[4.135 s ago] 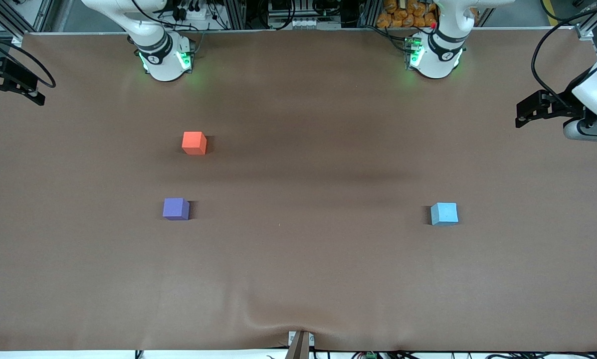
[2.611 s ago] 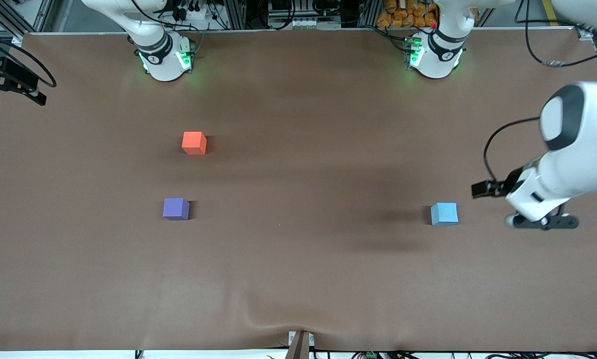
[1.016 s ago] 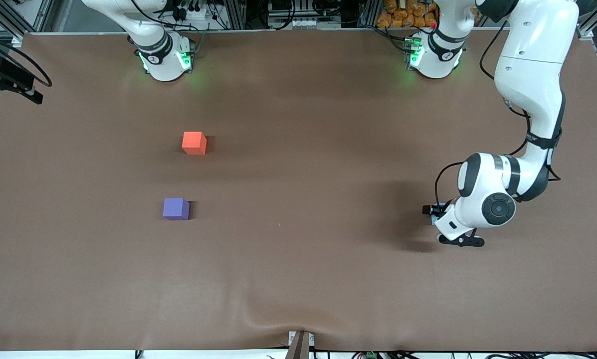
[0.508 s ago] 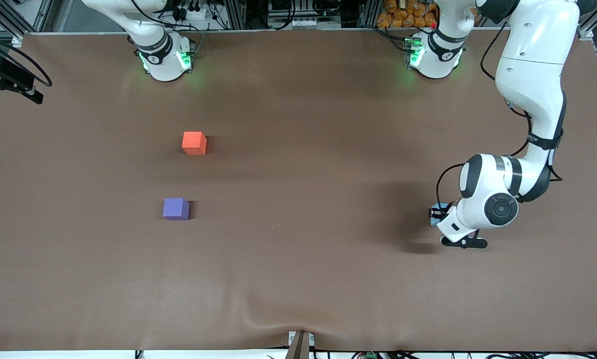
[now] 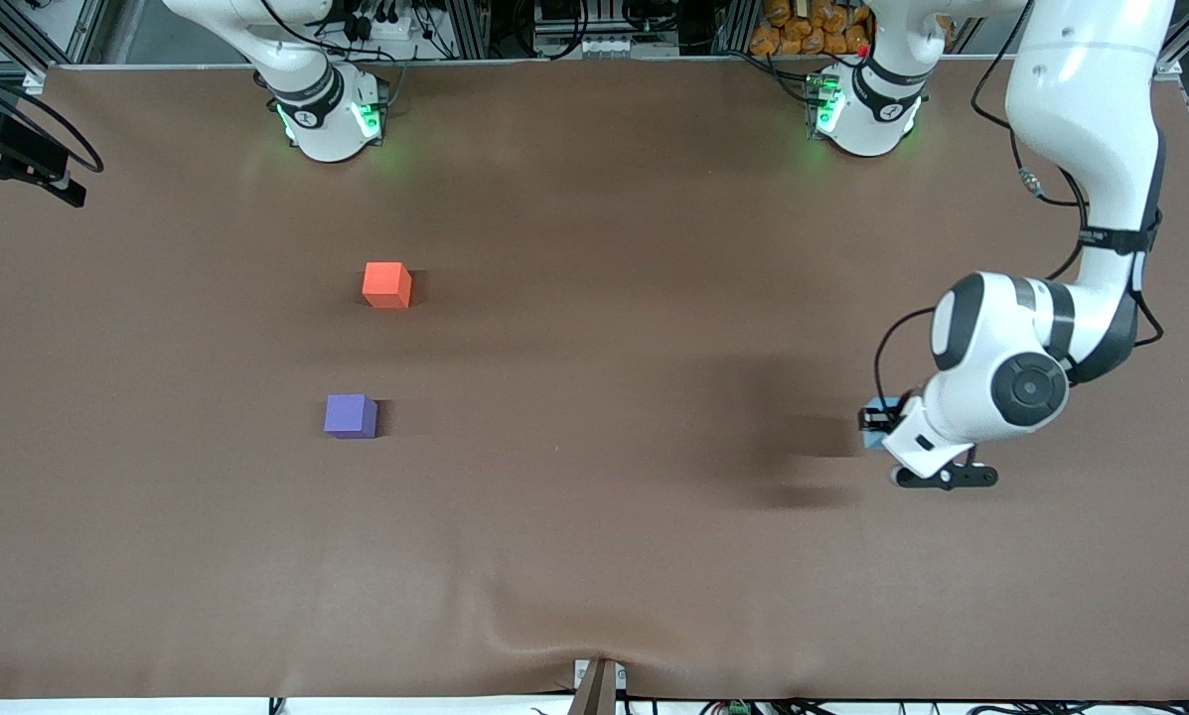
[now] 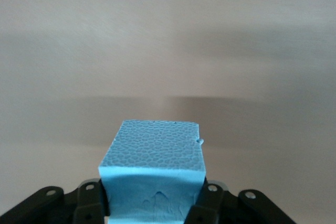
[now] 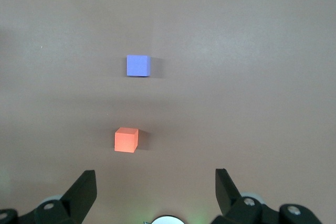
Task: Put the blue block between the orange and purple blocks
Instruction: 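Lift the blue block with the left gripper and carry it toward the table middle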
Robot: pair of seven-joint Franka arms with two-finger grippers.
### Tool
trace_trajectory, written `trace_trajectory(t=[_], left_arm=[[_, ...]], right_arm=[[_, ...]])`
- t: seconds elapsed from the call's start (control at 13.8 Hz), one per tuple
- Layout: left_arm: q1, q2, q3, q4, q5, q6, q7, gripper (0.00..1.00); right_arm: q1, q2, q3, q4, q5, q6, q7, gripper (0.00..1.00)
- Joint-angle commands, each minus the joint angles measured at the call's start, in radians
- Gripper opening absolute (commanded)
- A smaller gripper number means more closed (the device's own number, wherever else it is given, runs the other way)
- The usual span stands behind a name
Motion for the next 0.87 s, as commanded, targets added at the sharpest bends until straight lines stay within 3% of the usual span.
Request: trace_trajectory(t=[0.0, 0.29, 0.58, 0.8], left_arm=[[-0.078, -0.005, -0.062, -0.005, 0.013, -0.019, -0.195, 0.32], [-0.321, 0.053, -0.063, 0.080, 0.010, -0.017, -0.439, 0.32], [-0.535, 0.215, -0.060, 0.252, 0.007, 0.006, -0.605, 0.32], [-0.619, 0.280, -0.051, 0.269, 0.010, 0.119, -0.630, 0.34]], right_arm=[[-0.018, -0.012, 0.007, -0.007, 0.017, -0.007, -0.011, 1.00], [-0.020, -0.012, 0.007, -0.007, 0.017, -0.007, -0.011, 1.00], [-0.018, -0.012, 0.007, -0.007, 0.017, -0.007, -0.011, 1.00], [-0.018, -0.011, 0.007, -0.007, 0.017, -0.007, -0.011, 1.00]])
